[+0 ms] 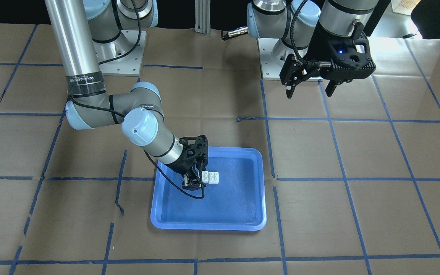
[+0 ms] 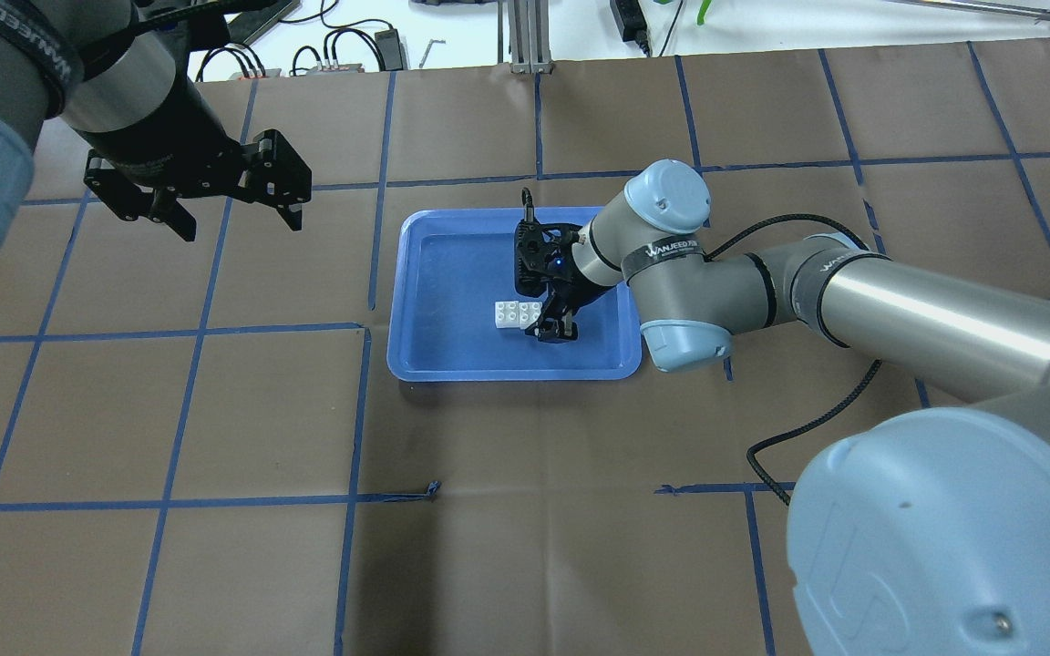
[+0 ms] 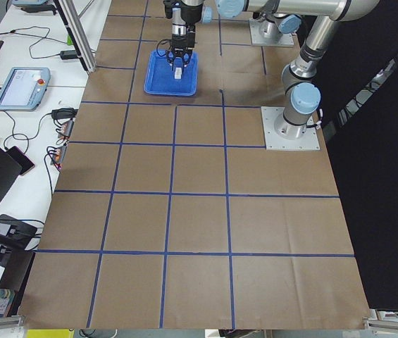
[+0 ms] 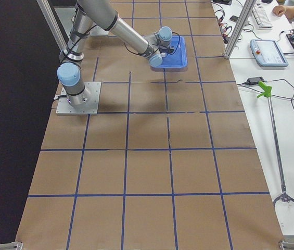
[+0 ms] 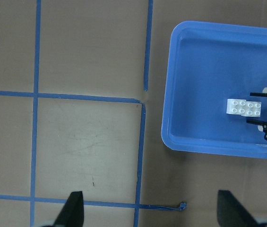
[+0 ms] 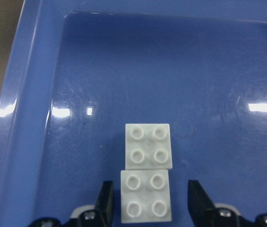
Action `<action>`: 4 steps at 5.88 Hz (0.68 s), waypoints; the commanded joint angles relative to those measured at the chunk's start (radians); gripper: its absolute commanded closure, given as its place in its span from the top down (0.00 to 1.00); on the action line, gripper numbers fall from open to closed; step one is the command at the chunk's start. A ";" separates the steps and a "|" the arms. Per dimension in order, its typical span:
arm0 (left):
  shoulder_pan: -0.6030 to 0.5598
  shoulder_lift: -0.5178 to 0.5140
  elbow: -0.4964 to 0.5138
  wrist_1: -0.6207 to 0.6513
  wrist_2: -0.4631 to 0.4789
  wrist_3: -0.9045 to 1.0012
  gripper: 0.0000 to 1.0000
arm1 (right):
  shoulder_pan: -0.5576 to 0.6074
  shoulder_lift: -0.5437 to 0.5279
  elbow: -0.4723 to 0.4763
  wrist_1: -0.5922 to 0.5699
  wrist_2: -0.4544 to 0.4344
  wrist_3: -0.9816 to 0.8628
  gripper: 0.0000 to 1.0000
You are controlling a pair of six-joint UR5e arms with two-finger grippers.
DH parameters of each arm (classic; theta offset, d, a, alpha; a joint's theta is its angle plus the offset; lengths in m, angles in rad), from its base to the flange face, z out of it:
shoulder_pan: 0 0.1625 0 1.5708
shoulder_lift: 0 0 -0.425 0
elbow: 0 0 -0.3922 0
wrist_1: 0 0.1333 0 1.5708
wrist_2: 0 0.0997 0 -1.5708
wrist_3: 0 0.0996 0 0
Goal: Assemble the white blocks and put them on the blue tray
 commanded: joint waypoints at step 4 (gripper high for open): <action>0.000 0.000 0.000 0.000 0.001 0.000 0.99 | -0.007 -0.033 -0.020 0.008 -0.012 0.100 1.00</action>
